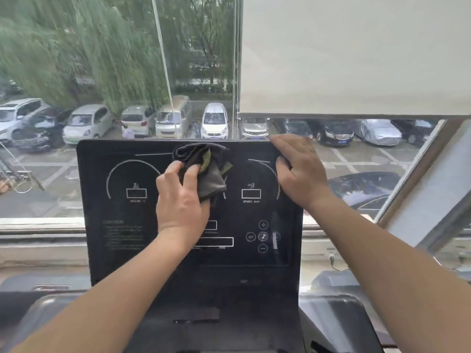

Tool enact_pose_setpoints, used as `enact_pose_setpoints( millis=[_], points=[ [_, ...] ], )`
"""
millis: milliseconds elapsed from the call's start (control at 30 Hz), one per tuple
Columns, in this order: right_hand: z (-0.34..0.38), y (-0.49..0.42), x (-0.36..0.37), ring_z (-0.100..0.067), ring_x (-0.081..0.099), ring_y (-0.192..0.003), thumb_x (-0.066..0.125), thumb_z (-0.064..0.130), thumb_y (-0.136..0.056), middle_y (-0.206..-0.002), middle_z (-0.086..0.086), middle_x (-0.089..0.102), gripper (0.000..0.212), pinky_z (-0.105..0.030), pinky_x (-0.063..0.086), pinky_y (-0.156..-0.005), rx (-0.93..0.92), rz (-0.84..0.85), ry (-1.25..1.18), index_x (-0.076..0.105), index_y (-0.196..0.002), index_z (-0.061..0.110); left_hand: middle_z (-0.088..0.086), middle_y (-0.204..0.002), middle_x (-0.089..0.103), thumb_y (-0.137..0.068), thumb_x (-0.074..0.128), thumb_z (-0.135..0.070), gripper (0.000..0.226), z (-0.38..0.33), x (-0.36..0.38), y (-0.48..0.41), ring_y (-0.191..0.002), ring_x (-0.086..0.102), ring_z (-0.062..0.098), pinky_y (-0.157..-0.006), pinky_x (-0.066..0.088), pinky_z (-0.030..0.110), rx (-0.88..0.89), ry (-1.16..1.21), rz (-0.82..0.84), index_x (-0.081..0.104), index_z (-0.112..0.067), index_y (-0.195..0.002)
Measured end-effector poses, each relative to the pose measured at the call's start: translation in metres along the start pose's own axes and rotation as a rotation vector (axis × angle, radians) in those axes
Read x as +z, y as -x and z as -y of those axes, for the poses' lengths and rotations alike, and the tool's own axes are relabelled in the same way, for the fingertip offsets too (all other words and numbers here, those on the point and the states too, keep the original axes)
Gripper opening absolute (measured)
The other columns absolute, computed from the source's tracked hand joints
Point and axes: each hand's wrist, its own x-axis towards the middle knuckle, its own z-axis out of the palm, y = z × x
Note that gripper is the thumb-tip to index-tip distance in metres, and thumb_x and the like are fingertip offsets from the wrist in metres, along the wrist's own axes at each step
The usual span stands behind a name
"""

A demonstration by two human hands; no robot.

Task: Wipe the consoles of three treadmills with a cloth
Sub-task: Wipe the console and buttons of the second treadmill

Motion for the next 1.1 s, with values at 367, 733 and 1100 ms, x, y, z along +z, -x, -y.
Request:
enact_pose_setpoints(
  millis=[367, 733, 1100],
  points=[
    [-0.004, -0.002, -0.016, -0.014, 0.030, -0.152, 0.040, 0.016, -0.099, -0.160, 0.005, 0.045, 0.055, -0.018, 0.004, -0.124, 0.050, 0.212, -0.064, 0.052, -0.152, 0.023, 0.006, -0.149, 0.029, -0.086, 0.072, -0.024, 0.063, -0.029, -0.008, -0.025, -0.127, 0.034, 0.035, -0.097, 0.050, 0.048, -0.084, -0.036, -0.013, 0.045, -0.022, -0.143],
    [-0.012, 0.015, -0.026, 0.006, 0.051, -0.114, 0.041, 0.019, -0.107, -0.127, 0.017, 0.057, 0.046, -0.030, 0.036, -0.110, 0.425, 0.046, -0.530, 0.053, -0.149, 0.034, 0.010, -0.144, 0.041, -0.071, 0.082, -0.026, 0.071, -0.058, 0.012, -0.035, -0.118, 0.038, 0.034, -0.097, 0.050, 0.052, 0.398, -0.067, 0.071, 0.055, -0.020, -0.136],
    [-0.015, 0.017, -0.025, 0.026, 0.054, -0.094, 0.047, 0.031, -0.108, -0.115, 0.031, 0.059, 0.036, -0.004, 0.041, -0.091, 0.426, 0.041, -0.508, 0.057, -0.141, 0.041, 0.007, -0.138, 0.059, -0.083, 0.055, -0.024, 0.043, -0.066, 0.033, 0.008, -0.104, 0.058, 0.034, -0.079, 0.051, 0.046, 0.987, -0.073, 0.257, 0.067, -0.024, -0.124]
  ],
)
